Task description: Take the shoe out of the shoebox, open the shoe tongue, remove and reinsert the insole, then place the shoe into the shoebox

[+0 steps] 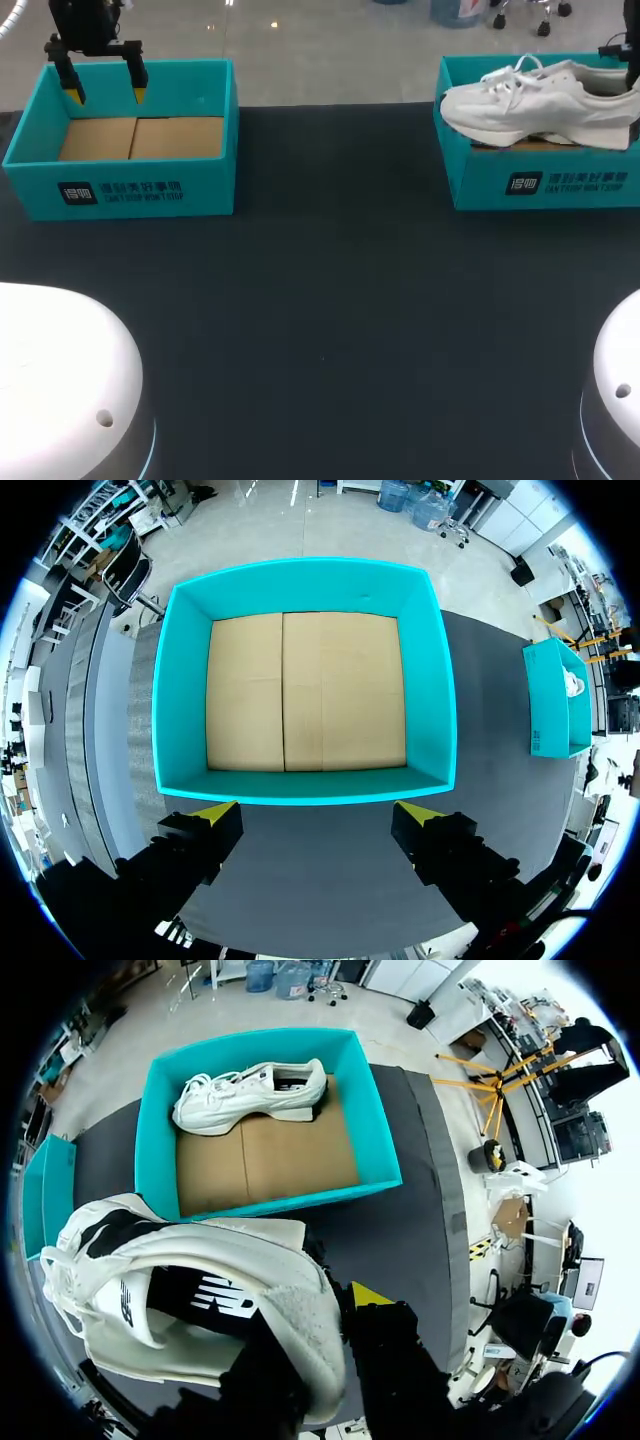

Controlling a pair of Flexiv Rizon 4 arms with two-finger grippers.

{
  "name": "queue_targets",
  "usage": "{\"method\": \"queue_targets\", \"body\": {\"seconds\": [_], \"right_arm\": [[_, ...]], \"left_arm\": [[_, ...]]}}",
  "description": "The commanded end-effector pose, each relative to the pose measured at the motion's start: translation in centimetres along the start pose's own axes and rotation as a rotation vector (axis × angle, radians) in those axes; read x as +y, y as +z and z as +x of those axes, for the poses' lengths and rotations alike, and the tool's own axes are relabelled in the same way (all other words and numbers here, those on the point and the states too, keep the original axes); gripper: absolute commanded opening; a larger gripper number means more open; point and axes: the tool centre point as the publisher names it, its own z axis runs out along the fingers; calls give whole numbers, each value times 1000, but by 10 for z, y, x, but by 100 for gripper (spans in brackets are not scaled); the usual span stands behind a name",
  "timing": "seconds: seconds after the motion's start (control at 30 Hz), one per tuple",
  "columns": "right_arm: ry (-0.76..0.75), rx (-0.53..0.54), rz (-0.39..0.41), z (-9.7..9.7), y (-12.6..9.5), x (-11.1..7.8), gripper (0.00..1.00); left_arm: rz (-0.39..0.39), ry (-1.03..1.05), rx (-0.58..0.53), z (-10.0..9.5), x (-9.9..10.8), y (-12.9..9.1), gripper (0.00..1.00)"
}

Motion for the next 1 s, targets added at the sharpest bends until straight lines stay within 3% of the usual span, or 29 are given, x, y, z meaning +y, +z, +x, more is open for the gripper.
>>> {"method": "queue_targets", "body": {"seconds": [0.03, 0.3, 0.57, 1.0], "right_arm": [[-2, -4, -88, 13, -6, -45, 0], [-14, 8, -75, 40, -13, -88, 0], [-79, -1, -25, 80, -11, -129, 0], [-160, -4, 11, 136, -1, -174, 0]], "left_arm": [[0, 0, 0, 0, 0, 0, 100], [0, 0, 0, 0, 0, 0, 100], [0, 0, 0, 0, 0, 0, 100], [0, 0, 0, 0, 0, 0, 100]]}}
